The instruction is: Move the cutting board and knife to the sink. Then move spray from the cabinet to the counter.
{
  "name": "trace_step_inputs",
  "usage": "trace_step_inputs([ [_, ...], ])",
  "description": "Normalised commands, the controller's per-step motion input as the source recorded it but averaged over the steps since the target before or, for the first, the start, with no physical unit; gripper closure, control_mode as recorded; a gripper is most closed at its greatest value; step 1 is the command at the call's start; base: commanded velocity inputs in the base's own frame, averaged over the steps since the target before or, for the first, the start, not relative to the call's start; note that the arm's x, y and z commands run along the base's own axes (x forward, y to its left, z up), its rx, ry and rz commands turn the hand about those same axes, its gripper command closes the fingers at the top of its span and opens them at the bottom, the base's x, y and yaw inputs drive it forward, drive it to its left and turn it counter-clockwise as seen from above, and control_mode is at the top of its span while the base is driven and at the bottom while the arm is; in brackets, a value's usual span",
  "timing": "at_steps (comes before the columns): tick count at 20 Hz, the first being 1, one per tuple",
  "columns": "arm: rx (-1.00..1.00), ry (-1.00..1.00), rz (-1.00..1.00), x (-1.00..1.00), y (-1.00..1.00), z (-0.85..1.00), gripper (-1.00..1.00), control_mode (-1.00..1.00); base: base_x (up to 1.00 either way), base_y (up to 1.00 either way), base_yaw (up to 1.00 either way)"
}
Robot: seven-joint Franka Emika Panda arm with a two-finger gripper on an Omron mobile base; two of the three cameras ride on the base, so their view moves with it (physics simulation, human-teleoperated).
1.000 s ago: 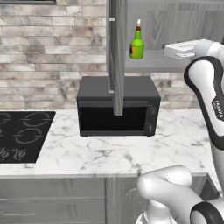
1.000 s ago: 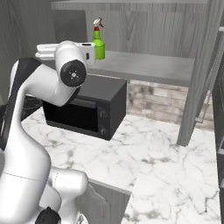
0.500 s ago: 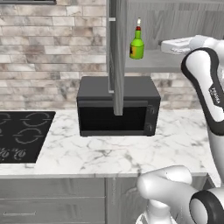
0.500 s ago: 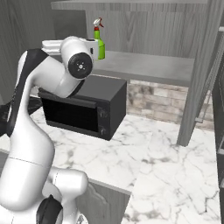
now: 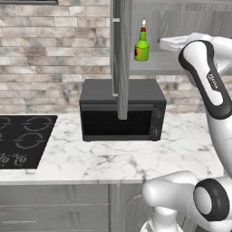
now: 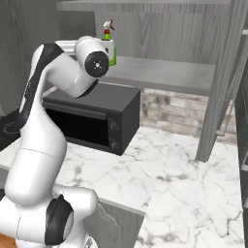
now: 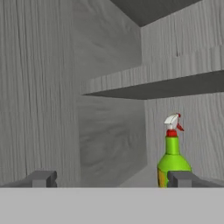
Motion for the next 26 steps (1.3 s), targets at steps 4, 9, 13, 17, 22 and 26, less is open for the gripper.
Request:
trace_step_inputs([
  [4,0.0,0.0,0.0,0.41,0.0,0.0,-1.0,-1.0,0.0,0.0,0.0],
  [9,0.0,0.01,0.0,0.34,0.0,0.0,-1.0,-1.0,0.0,0.0,0.0],
  [13,0.0,0.02,0.0,0.28,0.0,0.0,-1.0,-1.0,0.0,0.0,0.0],
  [17,0.0,0.03,0.0,0.26,0.0,0.0,-1.0,-1.0,0.0,0.0,0.0],
  [22,0.0,0.03,0.0,0.28,0.0,0.0,-1.0,-1.0,0.0,0.0,0.0],
  [26,0.0,0.01,0.0,0.27,0.0,0.0,-1.0,-1.0,0.0,0.0,0.0],
])
